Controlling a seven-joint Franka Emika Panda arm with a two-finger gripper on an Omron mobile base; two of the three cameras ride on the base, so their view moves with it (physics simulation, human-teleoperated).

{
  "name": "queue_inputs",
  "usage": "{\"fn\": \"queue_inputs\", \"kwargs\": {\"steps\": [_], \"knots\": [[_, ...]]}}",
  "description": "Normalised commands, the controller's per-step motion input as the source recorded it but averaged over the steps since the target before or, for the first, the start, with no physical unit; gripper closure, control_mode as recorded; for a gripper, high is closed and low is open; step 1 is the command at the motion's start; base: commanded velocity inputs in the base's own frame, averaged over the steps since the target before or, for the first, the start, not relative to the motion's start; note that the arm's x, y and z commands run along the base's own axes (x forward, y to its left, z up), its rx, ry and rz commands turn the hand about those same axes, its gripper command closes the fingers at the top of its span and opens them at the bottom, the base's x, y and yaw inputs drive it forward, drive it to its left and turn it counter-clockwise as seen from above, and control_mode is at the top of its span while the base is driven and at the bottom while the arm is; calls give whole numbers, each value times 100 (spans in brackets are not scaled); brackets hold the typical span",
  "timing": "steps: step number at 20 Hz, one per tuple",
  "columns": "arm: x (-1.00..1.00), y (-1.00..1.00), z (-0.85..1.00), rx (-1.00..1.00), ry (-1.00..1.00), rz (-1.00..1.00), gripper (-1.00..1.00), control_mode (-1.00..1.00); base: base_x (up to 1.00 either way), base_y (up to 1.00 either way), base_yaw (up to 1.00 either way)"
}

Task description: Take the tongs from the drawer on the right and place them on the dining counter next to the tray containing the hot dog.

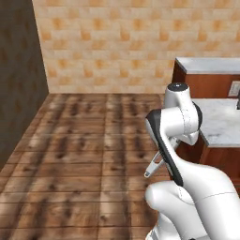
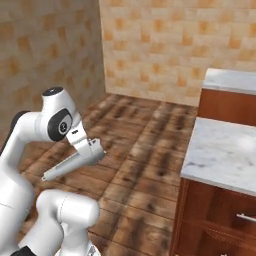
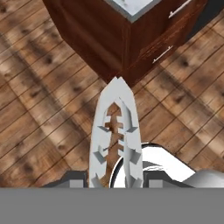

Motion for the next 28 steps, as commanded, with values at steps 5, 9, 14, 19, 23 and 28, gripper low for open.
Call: {"fn": "queue_inputs", "kwargs": {"steps": [5,9,14,19,23,28], "knots": [[0,0,0,0,0,0,100,100,100,100,-25],[0,0,0,0,0,0,100,100,100,100,-32],[0,0,0,0,0,0,100,100,100,99,-41],[0,0,0,0,0,0,100,100,100,86,-55],[0,0,0,0,0,0,100,100,100,77,-64],[0,0,0,0,0,0,100,100,100,63,-69]]}}
